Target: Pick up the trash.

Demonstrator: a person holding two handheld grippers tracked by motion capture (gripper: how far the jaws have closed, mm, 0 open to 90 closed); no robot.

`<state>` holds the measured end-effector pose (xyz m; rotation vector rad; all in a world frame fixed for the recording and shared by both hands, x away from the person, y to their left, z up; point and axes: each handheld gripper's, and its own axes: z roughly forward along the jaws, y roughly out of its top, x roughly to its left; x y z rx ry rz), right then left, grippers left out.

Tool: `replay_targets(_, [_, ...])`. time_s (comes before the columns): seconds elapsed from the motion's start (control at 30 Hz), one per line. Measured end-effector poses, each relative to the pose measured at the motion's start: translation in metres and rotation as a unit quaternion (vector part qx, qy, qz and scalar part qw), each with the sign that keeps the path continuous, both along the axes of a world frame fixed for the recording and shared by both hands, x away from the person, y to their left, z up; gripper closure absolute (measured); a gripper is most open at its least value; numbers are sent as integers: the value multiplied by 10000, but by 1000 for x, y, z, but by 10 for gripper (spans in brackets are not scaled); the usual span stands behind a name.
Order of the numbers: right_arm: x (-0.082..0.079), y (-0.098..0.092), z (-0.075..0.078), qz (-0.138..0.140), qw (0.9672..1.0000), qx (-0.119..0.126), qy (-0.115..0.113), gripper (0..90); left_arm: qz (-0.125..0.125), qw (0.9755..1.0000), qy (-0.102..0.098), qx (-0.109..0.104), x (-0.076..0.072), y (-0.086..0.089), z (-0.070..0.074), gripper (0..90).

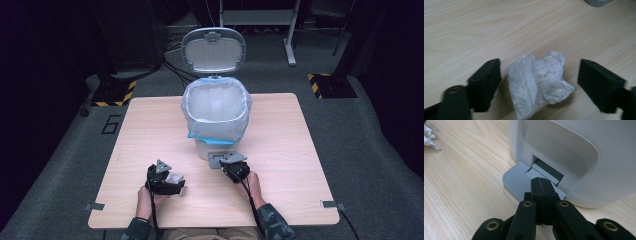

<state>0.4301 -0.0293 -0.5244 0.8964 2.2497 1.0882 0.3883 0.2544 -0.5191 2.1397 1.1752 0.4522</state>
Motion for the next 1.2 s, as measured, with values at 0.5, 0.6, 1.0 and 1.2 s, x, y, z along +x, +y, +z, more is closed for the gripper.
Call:
replay_targets(0.5, [0, 0, 0, -8, 10000, 2, -10, 900, -169, 9992, -301, -180, -11, -8, -2, 810])
replay_targets(0.6, [0, 0, 0, -15, 10000, 21, 8, 900, -190, 9995, -257, -71, -9, -8, 0, 814])
replay_targets(1.0, [0, 0, 0, -12, 10000, 24, 7, 900, -214, 9990, -262, -306, -7, -1, 13, 815])
replay_targets(1.2, [0, -1, 0, -15, 10000, 28, 8, 900, -231, 9988, -286, -319, -7, 3, 22, 815])
